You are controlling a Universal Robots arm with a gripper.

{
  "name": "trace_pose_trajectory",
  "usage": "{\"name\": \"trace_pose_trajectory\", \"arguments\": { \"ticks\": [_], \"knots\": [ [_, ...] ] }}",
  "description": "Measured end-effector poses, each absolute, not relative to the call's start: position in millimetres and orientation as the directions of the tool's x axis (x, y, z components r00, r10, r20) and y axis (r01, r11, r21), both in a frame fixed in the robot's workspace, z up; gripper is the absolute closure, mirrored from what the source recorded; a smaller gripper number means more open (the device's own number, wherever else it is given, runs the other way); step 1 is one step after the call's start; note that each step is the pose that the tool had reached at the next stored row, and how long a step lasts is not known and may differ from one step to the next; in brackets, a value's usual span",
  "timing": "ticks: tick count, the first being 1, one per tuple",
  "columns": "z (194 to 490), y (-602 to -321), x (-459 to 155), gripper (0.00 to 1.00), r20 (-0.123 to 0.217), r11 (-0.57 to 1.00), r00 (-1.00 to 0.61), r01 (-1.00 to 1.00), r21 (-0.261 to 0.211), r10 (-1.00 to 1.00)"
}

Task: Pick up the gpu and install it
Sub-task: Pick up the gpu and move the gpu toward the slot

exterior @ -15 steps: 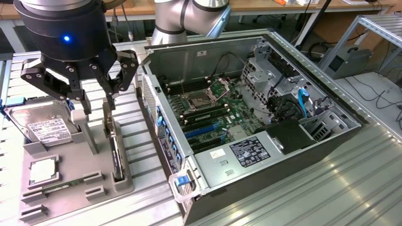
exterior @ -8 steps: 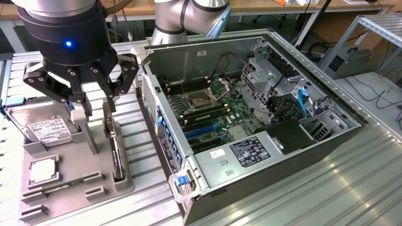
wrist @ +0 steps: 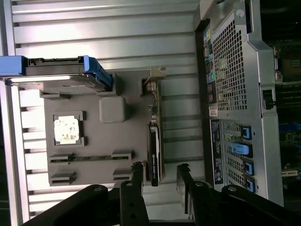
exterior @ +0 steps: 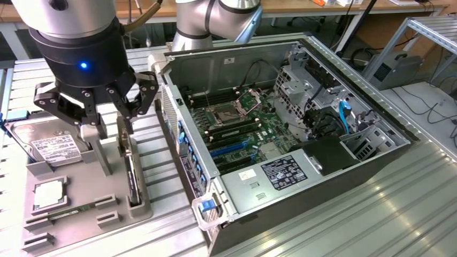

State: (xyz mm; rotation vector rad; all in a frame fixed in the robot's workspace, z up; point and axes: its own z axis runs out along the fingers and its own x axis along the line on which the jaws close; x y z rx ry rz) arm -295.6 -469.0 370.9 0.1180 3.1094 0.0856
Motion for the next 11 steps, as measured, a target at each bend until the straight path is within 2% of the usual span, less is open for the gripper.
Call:
{"name": "trace_pose_trajectory", "arguments": {
  "ticks": [11],
  "knots": [
    [353,-469,-296,0.58,-0.027,0.996,-0.997,0.075,0.056,0.077]
  ]
}}
